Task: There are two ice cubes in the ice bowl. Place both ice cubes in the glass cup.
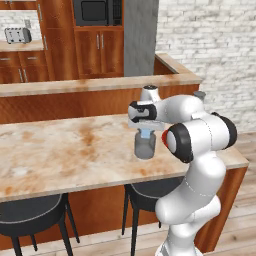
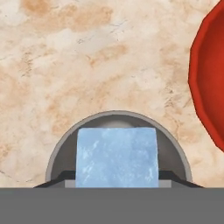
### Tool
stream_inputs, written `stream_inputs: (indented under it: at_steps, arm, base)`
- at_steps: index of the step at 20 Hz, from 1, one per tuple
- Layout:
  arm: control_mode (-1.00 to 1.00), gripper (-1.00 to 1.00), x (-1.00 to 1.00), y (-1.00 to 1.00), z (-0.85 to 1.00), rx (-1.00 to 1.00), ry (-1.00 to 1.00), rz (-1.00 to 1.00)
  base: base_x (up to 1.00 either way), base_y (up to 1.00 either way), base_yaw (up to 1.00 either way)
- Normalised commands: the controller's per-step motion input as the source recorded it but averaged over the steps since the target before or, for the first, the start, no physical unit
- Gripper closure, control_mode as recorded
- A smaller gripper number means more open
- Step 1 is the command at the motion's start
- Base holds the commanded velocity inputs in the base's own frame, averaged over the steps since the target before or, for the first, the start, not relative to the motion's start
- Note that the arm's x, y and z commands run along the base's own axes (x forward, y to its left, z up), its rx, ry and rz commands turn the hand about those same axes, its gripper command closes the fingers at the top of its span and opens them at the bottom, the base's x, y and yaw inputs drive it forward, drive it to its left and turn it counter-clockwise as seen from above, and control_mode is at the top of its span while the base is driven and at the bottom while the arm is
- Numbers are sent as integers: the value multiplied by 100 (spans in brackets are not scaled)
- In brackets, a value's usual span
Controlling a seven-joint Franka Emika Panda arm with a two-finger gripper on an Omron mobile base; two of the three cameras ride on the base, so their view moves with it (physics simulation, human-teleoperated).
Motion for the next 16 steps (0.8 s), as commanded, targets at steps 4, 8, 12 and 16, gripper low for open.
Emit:
stream_inputs:
  at_steps: [4, 8, 12, 16]
  arm:
    - [-100, 100, 24, 9, 0, -1, 0, 0]
    - [-100, 100, 11, 2, -4, 0, 0, 0]
    - [-100, -100, -4, 0, -1, 0, -1, 0]
    - [-100, -100, -24, 0, 34, 0, -12, 1]
  base:
    - [0, 0, 0]
    - [0, 0, 0]
    - [0, 0, 0]
    - [0, 0, 0]
